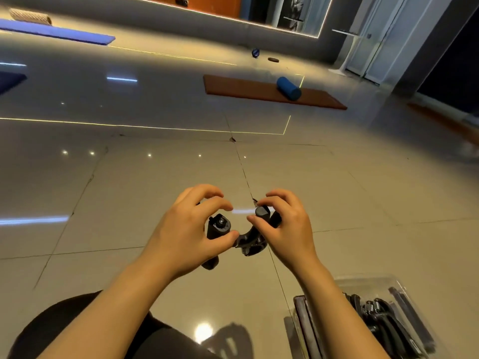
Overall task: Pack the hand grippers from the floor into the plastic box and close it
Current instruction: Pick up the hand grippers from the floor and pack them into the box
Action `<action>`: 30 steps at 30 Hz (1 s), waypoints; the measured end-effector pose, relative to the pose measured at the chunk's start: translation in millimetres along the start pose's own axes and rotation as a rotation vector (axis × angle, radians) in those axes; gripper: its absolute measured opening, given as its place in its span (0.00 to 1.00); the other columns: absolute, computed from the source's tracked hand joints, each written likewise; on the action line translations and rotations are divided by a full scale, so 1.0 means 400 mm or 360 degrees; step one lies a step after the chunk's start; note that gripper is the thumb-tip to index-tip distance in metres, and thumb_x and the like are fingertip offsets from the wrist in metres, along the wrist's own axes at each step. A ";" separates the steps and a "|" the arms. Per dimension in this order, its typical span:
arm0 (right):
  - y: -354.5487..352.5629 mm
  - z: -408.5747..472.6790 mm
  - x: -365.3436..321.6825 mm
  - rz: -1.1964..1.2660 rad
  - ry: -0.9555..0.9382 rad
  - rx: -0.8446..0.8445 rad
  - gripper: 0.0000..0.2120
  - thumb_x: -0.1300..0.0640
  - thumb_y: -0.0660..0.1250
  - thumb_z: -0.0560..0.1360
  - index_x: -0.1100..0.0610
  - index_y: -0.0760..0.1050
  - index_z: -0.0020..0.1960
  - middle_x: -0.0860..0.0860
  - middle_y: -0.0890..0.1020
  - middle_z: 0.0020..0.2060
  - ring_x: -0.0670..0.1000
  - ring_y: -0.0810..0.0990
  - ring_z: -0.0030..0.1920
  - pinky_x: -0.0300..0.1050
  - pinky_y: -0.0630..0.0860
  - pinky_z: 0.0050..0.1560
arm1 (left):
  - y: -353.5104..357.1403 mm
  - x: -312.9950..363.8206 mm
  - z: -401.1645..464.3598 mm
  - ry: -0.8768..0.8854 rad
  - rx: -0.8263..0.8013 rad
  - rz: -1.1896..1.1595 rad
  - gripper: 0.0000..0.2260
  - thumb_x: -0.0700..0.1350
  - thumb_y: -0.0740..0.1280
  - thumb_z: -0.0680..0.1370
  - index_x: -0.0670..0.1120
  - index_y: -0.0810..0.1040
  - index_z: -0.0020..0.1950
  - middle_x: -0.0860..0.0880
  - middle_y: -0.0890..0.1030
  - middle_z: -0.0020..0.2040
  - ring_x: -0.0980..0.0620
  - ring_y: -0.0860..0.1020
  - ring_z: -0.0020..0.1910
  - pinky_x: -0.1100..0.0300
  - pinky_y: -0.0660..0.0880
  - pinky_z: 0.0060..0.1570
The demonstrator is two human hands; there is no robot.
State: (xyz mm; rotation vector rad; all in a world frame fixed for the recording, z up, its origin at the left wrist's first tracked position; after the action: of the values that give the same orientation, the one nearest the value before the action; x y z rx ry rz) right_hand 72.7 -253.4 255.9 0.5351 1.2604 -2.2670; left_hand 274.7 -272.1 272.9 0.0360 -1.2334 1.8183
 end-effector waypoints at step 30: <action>-0.855 -0.436 0.746 0.0248 0.0145 -0.0200 0.06 0.53 0.73 0.70 0.49 0.77 0.45 0.38 0.76 0.39 0.43 0.74 0.43 0.38 0.70 0.43 | 0.668 0.925 -0.034 -0.0351 0.0015 0.0182 0.13 0.56 0.71 0.70 0.51 0.78 0.50 0.52 0.72 0.59 0.55 0.65 0.60 0.61 0.63 0.55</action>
State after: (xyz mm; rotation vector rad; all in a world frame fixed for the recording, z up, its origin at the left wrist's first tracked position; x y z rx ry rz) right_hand -350.1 -14.6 234.1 0.6718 1.3460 -2.0411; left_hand -119.0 -42.3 249.0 0.1788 -1.4049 1.9598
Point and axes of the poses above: each hand's wrist, its own z-axis towards the middle knuckle, its own y-axis out of the palm, x = y × z, the point moved 1 cm from there along z, towards the middle knuckle
